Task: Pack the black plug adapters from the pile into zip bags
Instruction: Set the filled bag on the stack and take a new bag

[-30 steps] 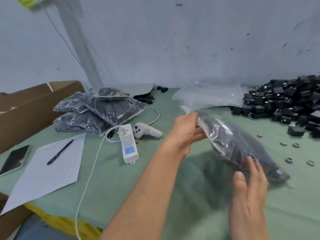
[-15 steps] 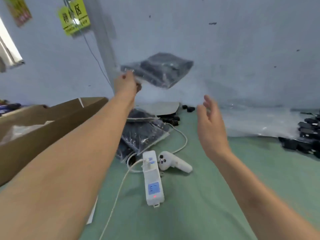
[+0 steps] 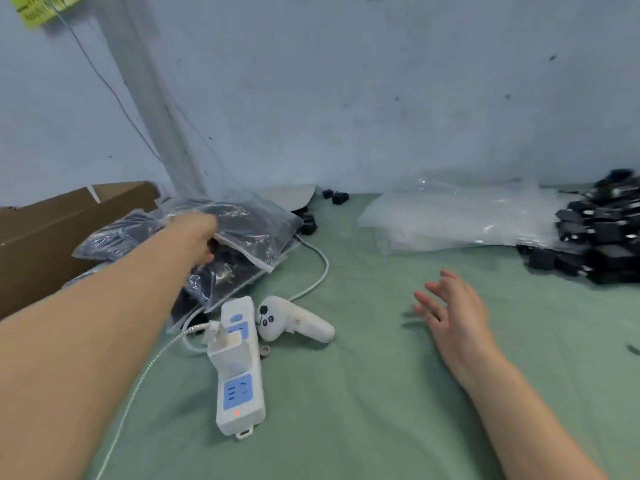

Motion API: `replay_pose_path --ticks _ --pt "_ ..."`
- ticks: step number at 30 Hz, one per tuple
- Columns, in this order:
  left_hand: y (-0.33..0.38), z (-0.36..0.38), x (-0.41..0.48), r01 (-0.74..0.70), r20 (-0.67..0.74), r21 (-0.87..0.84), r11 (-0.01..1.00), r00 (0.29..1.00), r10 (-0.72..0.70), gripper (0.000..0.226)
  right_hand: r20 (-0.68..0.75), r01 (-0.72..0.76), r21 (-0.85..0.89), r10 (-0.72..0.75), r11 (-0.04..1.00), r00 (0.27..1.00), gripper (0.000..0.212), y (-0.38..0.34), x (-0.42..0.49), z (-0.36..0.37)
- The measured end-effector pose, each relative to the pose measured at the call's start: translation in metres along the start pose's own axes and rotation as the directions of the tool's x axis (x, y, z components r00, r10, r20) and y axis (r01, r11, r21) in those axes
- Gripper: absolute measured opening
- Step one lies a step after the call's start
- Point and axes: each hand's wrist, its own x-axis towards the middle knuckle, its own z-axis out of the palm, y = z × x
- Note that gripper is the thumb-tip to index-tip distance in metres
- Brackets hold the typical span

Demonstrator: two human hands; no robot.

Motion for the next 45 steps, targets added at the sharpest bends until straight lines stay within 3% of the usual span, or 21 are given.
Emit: replay_pose_path --ticks 2,3,5,7,9,12,14,16,20,23,25,27,29,31,33,36,38,40,42,45 --pt "0.016 0.016 -0.016 -0.153 -0.186 0.343 0.927 0.956 0.227 0.049 0.008 -0.093 0.142 0.093 0.985 0.996 0.019 -0.017 0.004 -0.012" --pt "0.024 0.030 -0.030 -0.268 -0.218 0.404 0.875 0.900 0.377 0.051 0.004 -0.116 0.205 0.118 0.972 0.993 0.020 -0.026 0.007 -0.019" --pt "0.038 0.069 -0.061 -0.539 -0.089 0.411 0.735 0.779 0.621 0.046 -0.015 -0.134 0.325 0.147 0.936 0.989 0.019 -0.040 0.016 -0.033" --pt "0.047 0.119 -0.091 -0.730 0.156 0.401 0.553 0.649 0.744 0.043 -0.032 -0.135 0.411 0.162 0.901 0.986 0.022 -0.051 0.024 -0.043" --pt "0.055 0.172 -0.118 -0.849 0.371 0.377 0.370 0.504 0.780 0.049 -0.054 -0.125 0.474 0.170 0.871 0.984 0.027 -0.058 0.030 -0.048" --pt "0.069 0.246 -0.151 -0.926 0.573 0.345 0.151 0.335 0.748 0.063 -0.081 -0.111 0.547 0.184 0.830 0.980 0.031 -0.063 0.039 -0.057" --pt "0.077 0.289 -0.162 -0.931 0.647 0.365 0.018 0.267 0.714 0.066 -0.084 -0.112 0.583 0.197 0.805 0.977 0.028 -0.065 0.046 -0.064" --pt "0.081 0.321 -0.168 -0.920 0.685 0.388 -0.045 0.255 0.683 0.056 -0.090 -0.116 0.604 0.212 0.788 0.973 0.030 -0.067 0.052 -0.069" --pt "0.075 0.339 -0.177 -0.908 0.576 0.419 -0.027 0.242 0.781 0.022 -0.079 -0.132 0.600 0.222 0.789 0.972 0.031 -0.067 0.059 -0.075" --pt "0.057 0.319 -0.191 -0.932 0.447 0.351 0.089 0.251 0.858 0.026 -0.081 -0.124 0.589 0.211 0.799 0.974 0.037 -0.070 0.060 -0.078" --pt "0.036 0.291 -0.210 -0.962 0.357 0.195 0.189 0.249 0.900 0.030 -0.098 -0.098 0.569 0.185 0.816 0.978 0.043 -0.071 0.056 -0.079" --pt "0.006 0.251 -0.236 -0.975 0.315 0.047 0.219 0.223 0.923 0.027 -0.091 -0.072 0.558 0.147 0.827 0.985 0.052 -0.070 0.042 -0.077" --pt "-0.031 0.213 -0.257 -0.973 0.303 0.009 0.229 0.221 0.927 0.024 -0.046 -0.041 0.539 0.078 0.841 0.996 0.059 -0.067 0.018 -0.076" --pt "-0.066 0.179 -0.270 -0.958 0.335 -0.005 0.286 0.268 0.903 0.031 -0.080 0.022 0.446 0.015 0.895 0.997 0.055 -0.065 -0.012 -0.087" --pt "-0.096 0.150 -0.276 -0.928 0.384 -0.008 0.371 0.340 0.858 0.040 -0.198 0.139 0.205 -0.098 0.969 0.975 0.049 -0.066 -0.050 -0.110" --pt "-0.127 0.118 -0.288 -0.802 0.333 -0.037 0.596 0.553 0.764 0.046 -0.113 0.242 -0.186 -0.266 0.952 0.957 0.047 -0.069 -0.109 -0.150" --pt "-0.140 0.103 -0.314 -0.736 0.244 -0.154 0.659 0.618 0.747 0.038 -0.046 0.246 -0.273 -0.267 0.930 0.962 0.032 -0.074 -0.144 -0.171" --pt "-0.142 0.094 -0.351 -0.789 0.316 -0.176 0.589 0.521 0.793 0.022 -0.039 0.239 -0.300 -0.262 0.924 0.964 0.021 -0.079 -0.170 -0.182" --pt "-0.145 0.101 -0.381 -0.894 0.429 -0.105 0.434 0.353 0.831 0.041 -0.067 0.245 -0.352 -0.285 0.903 0.956 0.021 -0.081 -0.190 -0.185" --pt "-0.140 0.107 -0.400 -0.936 0.420 -0.080 0.341 0.279 0.864 0.026 -0.100 0.233 -0.424 -0.301 0.875 0.948 0.021 -0.079 -0.223 -0.190"
